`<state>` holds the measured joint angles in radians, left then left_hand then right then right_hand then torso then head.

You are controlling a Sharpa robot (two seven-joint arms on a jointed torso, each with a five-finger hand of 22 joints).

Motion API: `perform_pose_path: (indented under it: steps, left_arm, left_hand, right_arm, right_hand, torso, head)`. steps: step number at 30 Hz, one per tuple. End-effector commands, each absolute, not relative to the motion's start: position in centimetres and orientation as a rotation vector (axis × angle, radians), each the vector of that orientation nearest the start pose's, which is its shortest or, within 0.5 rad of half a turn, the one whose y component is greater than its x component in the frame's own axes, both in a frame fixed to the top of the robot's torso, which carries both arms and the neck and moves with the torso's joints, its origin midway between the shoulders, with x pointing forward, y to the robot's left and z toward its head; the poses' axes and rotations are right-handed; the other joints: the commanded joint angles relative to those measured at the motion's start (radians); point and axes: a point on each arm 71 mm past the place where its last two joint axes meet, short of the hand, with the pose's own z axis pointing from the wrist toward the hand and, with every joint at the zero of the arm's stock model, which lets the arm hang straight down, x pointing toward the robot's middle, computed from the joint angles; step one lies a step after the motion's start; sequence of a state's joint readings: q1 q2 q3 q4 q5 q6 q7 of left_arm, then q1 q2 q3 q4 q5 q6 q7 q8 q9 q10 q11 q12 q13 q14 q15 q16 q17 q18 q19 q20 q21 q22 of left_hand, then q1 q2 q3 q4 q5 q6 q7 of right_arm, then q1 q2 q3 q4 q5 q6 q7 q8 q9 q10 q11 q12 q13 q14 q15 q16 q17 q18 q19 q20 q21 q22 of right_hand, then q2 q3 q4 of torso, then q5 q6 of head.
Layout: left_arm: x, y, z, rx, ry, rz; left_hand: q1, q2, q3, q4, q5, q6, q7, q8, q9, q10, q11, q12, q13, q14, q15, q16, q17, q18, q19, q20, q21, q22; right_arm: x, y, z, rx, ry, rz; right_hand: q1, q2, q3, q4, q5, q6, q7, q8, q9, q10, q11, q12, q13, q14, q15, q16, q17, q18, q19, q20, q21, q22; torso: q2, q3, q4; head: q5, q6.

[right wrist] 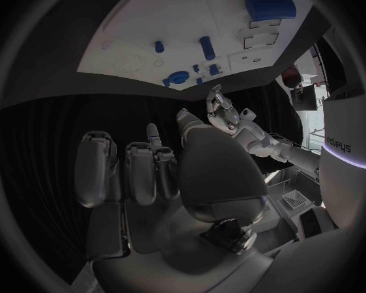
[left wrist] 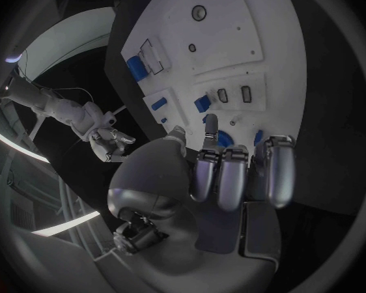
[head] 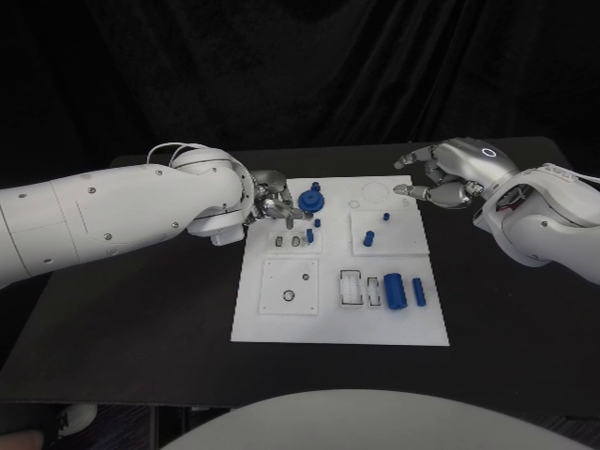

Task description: Assemble the parts on the task board

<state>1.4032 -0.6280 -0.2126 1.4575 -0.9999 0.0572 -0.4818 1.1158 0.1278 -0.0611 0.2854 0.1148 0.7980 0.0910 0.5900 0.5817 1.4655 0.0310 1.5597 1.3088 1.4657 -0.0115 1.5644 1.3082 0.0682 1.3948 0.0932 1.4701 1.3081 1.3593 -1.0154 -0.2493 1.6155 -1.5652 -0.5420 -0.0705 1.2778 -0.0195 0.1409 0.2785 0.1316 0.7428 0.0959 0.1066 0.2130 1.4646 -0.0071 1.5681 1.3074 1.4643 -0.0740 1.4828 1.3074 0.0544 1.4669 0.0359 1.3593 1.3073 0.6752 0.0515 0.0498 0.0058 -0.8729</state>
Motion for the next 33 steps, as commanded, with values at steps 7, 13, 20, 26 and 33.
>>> perform_pose_path:
  steps: [7,13,20,26,33]
  left_arm:
    - [49.7,12.9,-19.1,0.007,2.322,-0.333]
    - [49.8,12.5,-19.2,0.013,2.323,-0.333]
    - [50.0,12.0,-19.2,0.02,2.313,-0.357]
    - [50.0,11.4,-19.0,0.026,2.287,-0.412]
    - [50.0,10.8,-19.1,0.047,2.29,-0.432]
  left_hand:
    - [-0.04,0.008,-0.042,0.001,0.02,-0.032,-0.019,0.09,0.179,0.105,-0.026,0.011,0.262,0.105,-0.03,0.006,0.263,-0.02,0.037,-0.022,0.009,0.101]
    - [-0.044,0.008,-0.046,0.0,0.023,-0.028,-0.02,0.088,0.187,0.105,-0.027,0.011,0.262,0.105,-0.031,0.006,0.263,-0.017,0.031,-0.023,0.004,0.093]
    - [-0.04,0.014,-0.044,-0.005,0.033,-0.031,-0.02,0.067,0.198,0.105,-0.027,0.011,0.262,0.105,-0.032,0.006,0.263,-0.016,0.029,-0.024,-0.002,0.088]
    - [-0.016,0.019,-0.033,-0.021,0.042,-0.023,-0.021,0.048,0.213,0.105,-0.028,0.011,0.262,0.105,-0.033,0.006,0.263,-0.016,0.028,-0.025,-0.007,0.085]
    - [-0.006,0.021,-0.027,-0.029,0.063,-0.021,-0.02,0.033,0.224,0.105,-0.028,0.011,0.262,0.105,-0.033,0.006,0.263,-0.016,0.029,-0.025,-0.009,0.086]
  right_arm:
    - [46.5,-25.8,-16.5,-0.246,1.479,0.502]
    - [46.5,-25.8,-16.6,-0.244,1.49,0.495]
    - [46.5,-25.8,-16.6,-0.245,1.496,0.493]
    - [46.5,-25.8,-16.6,-0.245,1.5,0.491]
    - [46.5,-25.7,-16.7,-0.245,1.503,0.49]
  right_hand:
    - [-0.004,0.007,-0.004,0.004,0.01,0.011,0.0,0.006,-0.002,0.106,0.007,0.003,0.263,0.086,0.008,-0.001,0.173,-0.006,0.028,0.006,0.0,0.197]
    - [-0.005,0.007,-0.006,0.003,0.02,0.019,0.003,0.007,-0.004,0.106,0.008,0.003,0.263,0.086,0.009,-0.002,0.172,-0.006,0.028,0.007,-0.001,0.197]
    - [-0.005,0.008,-0.006,0.002,0.021,0.02,0.003,0.007,-0.004,0.106,0.009,0.003,0.263,0.086,0.009,-0.002,0.172,-0.006,0.027,0.007,-0.002,0.197]
    - [-0.006,0.008,-0.007,0.002,0.024,0.023,0.004,0.008,-0.005,0.106,0.009,0.003,0.263,0.085,0.009,-0.003,0.171,-0.006,0.027,0.008,-0.003,0.196]
    - [-0.006,0.009,-0.007,0.002,0.025,0.025,0.004,0.009,-0.005,0.106,0.01,0.003,0.263,0.085,0.01,-0.005,0.169,-0.006,0.027,0.008,-0.004,0.196]
  torso:
    - [0.01,0.0156,-0.0097]
    - [0.013,0.02,-0.0145]
    - [0.012,0.0218,-0.0167]
    - [0.018,0.0253,-0.0191]
    - [0.018,0.0209,-0.0193]
  head:
    - [-0.003,0.0]
    - [0.003,0.0]
    - [0.011,0.0]
    - [0.013,0.0]
    - [0.015,0.0]
